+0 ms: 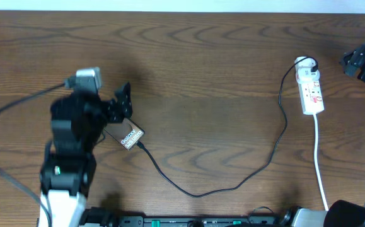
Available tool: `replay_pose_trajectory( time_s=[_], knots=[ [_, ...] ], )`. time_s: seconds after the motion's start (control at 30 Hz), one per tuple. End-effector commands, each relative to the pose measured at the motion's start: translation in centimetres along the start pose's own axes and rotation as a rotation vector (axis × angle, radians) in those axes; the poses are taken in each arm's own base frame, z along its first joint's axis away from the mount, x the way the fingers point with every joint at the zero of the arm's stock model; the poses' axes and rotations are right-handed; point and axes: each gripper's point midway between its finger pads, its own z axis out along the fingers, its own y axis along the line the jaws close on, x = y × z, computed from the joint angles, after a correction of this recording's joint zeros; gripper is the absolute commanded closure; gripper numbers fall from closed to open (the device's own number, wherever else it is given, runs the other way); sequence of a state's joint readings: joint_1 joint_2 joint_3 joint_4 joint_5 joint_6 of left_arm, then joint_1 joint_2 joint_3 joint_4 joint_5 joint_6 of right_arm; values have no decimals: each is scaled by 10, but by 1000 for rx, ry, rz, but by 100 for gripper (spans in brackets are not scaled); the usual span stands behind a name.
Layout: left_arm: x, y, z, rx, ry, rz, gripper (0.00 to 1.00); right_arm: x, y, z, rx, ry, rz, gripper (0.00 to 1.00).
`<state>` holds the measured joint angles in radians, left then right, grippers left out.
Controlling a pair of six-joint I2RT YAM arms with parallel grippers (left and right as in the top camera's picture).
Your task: Plug charger to phone and switch on socket
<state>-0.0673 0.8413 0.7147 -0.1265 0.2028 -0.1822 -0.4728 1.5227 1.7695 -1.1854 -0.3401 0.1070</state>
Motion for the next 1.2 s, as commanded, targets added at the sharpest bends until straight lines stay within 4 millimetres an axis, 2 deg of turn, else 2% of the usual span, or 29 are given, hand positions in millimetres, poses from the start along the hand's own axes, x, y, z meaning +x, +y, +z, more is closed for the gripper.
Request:
replay_pose_trajectory(
  time_s=[0.0, 0.2, 0.5, 1.0, 1.17],
  knots=[
    [7, 2, -13, 15, -113, 30, 12, 0, -1, -1, 0, 0, 15, 1],
    [16, 4, -39, 64, -390, 65, 13, 0, -1, -1, 0, 0, 15, 1],
    [48, 24, -59, 42, -547, 79, 12, 0, -1, -1, 0, 0, 15, 1],
    [78, 58, -59, -114, -442, 35, 13, 0, -1, -1, 0, 0, 15, 1],
    [98, 71, -52, -172, -358, 14, 13, 0, -1, -1, 0, 0, 15, 1]
  ],
)
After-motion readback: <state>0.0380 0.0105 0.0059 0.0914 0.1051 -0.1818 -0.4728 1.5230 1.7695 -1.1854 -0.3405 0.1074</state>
